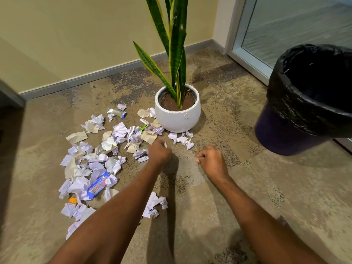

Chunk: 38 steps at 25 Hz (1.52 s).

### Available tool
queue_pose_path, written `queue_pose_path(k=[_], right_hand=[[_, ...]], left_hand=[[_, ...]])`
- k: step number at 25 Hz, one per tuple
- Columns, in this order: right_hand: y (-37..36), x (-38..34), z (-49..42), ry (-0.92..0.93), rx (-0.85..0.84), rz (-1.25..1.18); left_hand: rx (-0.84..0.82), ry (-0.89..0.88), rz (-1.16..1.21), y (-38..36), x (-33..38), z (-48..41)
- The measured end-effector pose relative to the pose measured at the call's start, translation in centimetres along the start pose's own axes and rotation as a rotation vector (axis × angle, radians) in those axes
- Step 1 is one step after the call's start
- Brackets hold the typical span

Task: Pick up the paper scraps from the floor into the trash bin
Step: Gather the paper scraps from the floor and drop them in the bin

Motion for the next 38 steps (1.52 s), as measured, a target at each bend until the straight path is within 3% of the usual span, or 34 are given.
queue_pose_path(k=[5,9,13,20,24,27,33,38], right_hand=[[0.8,-1.7,0.2,0.033,-0.051,-0.01],[3.9,0.2,-0.2,-0.202,-0.008,-0.306],[10.5,-0.3,-1.7,-0.261,0.133,-0.503],[26.4,-3.3,-3.7,-0.093,0.504,-0.657],[33.2,-2.0,-4.2,-0.056,0.674,-0.579],[35.9,0.9,-4.6,-0.112,0.692,-0.49],[37.0,4.9,-4.7,-0.191,0.676,-0.401],[36.7,4.0,-4.7,-0.13,0.736,-0.438]], left_hand=[[-0.009,-0.038,-0.017,0.1,-0.1,-0.3],[-0.043,-0.095,-0.068,0.1,0.3,0.4],[-0.065,-0.106,-0.043,-0.1,-0.6,0.7],[-0.129,-0.061,-0.063,-0.8,-1.5,1.0],[-0.121,-0.062,-0.054,-1.0,-1.4,0.9],[-0.118,-0.076,-0.07,-1.0,-1.2,1.3],[-0.116,-0.071,-0.081,-1.0,-0.6,2.1],[-0.096,-0.082,-0.081,-0.9,-0.4,2.3]])
Point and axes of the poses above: each hand's wrist, its own z-axis away from the middle knuckle, its own y-axis out of the back of the hand, x = y × z, the point moved 8 cm from there along -z, towards the middle knuckle, and after that the axes turned 8 degrees about x, right-handed, at the moved point
